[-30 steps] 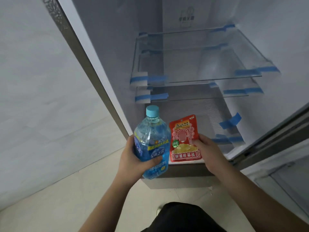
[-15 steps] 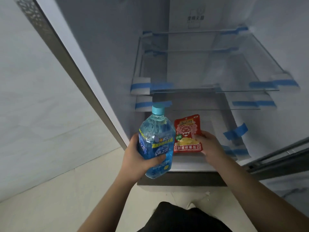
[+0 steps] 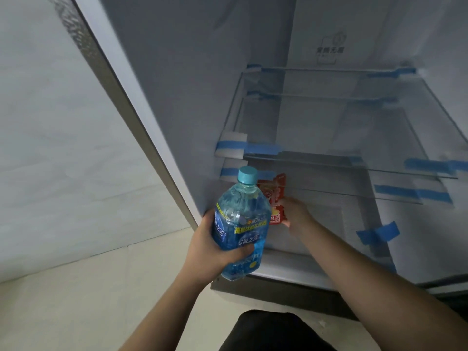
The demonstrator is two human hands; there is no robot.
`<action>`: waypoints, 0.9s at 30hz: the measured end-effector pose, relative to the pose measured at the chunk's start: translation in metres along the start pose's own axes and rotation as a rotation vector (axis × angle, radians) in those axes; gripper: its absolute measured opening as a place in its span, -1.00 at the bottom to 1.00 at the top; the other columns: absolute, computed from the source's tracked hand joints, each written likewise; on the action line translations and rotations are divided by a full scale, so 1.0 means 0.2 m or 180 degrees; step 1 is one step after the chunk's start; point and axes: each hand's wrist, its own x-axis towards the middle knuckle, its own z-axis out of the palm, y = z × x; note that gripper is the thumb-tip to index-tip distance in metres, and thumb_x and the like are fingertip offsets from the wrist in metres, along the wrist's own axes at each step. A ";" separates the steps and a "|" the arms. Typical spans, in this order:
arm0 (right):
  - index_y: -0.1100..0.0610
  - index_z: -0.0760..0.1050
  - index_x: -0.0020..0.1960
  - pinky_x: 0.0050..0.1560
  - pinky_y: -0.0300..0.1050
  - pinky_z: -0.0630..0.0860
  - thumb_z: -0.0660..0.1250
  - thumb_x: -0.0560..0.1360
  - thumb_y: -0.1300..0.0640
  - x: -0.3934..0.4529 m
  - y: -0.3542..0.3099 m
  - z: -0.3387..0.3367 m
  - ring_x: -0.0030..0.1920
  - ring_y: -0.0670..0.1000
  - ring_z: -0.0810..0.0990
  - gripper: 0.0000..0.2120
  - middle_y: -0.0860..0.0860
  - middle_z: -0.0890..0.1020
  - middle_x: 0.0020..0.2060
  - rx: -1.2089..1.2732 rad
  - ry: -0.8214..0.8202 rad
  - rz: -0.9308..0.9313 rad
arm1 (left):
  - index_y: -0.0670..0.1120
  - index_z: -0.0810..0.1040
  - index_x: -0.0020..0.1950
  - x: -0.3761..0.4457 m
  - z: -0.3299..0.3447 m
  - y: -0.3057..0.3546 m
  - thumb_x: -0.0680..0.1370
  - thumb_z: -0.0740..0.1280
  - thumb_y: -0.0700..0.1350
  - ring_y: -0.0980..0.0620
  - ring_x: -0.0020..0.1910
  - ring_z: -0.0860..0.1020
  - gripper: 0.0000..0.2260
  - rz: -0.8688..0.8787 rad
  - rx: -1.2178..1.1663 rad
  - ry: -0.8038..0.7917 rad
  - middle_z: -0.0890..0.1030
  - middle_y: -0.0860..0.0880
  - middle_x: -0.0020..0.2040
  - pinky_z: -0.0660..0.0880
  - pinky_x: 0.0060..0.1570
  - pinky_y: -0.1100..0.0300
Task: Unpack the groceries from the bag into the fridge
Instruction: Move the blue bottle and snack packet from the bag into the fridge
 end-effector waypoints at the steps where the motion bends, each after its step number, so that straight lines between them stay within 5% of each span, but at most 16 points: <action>1: 0.19 0.59 -0.04 -0.27 -0.16 0.56 0.26 0.53 0.25 0.01 0.00 0.00 -0.40 -0.02 0.63 -0.87 0.10 0.67 -0.27 -0.0054 -0.0027 -0.0032 | 0.02 0.45 0.25 0.00 0.00 0.00 0.15 0.64 -0.01 0.07 0.06 0.66 -0.28 -0.0010 0.0010 0.0000 0.67 0.07 0.11 0.63 0.03 0.02; 5: 0.18 0.60 -0.06 -0.10 -0.09 0.52 0.26 0.54 0.19 0.03 -0.01 -0.01 -0.25 0.02 0.62 -0.86 0.10 0.67 -0.21 -0.0288 -0.0077 -0.0152 | 0.03 0.45 0.24 0.00 0.00 -0.01 0.16 0.64 0.00 0.09 0.05 0.66 -0.29 -0.0028 0.0045 -0.0016 0.68 0.09 0.10 0.63 -0.01 0.11; 9: 0.11 0.50 -0.13 -0.30 -0.34 0.44 0.16 0.60 0.25 -0.04 -0.02 -0.03 -0.29 -0.12 0.49 -0.81 0.00 0.56 -0.29 -0.0358 -0.0102 -0.0337 | 0.04 0.45 0.24 0.00 -0.01 -0.01 0.16 0.65 -0.03 0.07 0.05 0.66 -0.30 -0.0051 0.0076 -0.0018 0.67 0.08 0.10 0.63 0.02 0.02; 13: 0.19 0.60 0.00 -0.38 -0.37 0.44 0.23 0.58 0.17 -0.11 0.01 -0.07 -0.14 0.01 0.63 -0.82 -0.03 0.64 -0.25 -0.0605 -0.0178 -0.0597 | 0.03 0.46 0.24 0.01 -0.01 -0.02 0.16 0.65 -0.04 0.04 0.07 0.66 -0.29 -0.0050 0.0069 -0.0051 0.67 0.05 0.11 0.62 0.05 -0.09; 18: 0.21 0.52 0.18 -0.06 -0.22 0.48 0.27 0.58 0.17 -0.27 0.04 -0.16 0.09 0.08 0.61 -0.78 0.08 0.66 0.00 -0.0319 -0.0282 -0.0563 | 0.05 0.46 0.20 0.01 -0.02 0.01 0.13 0.65 0.01 0.08 0.04 0.66 -0.31 0.0007 0.0067 -0.0172 0.67 0.08 0.09 0.63 0.02 -0.06; 27: -0.03 0.53 0.22 0.24 0.05 0.49 0.16 0.57 -0.15 -0.74 0.04 -0.18 0.14 -0.02 0.61 -0.65 -0.04 0.67 0.10 -0.0607 -0.0774 -0.1410 | 0.01 0.42 0.26 0.03 0.03 0.13 0.12 0.65 -0.02 0.01 0.11 0.65 -0.23 0.0259 -0.0338 -0.0350 0.65 0.02 0.14 0.60 0.08 -0.12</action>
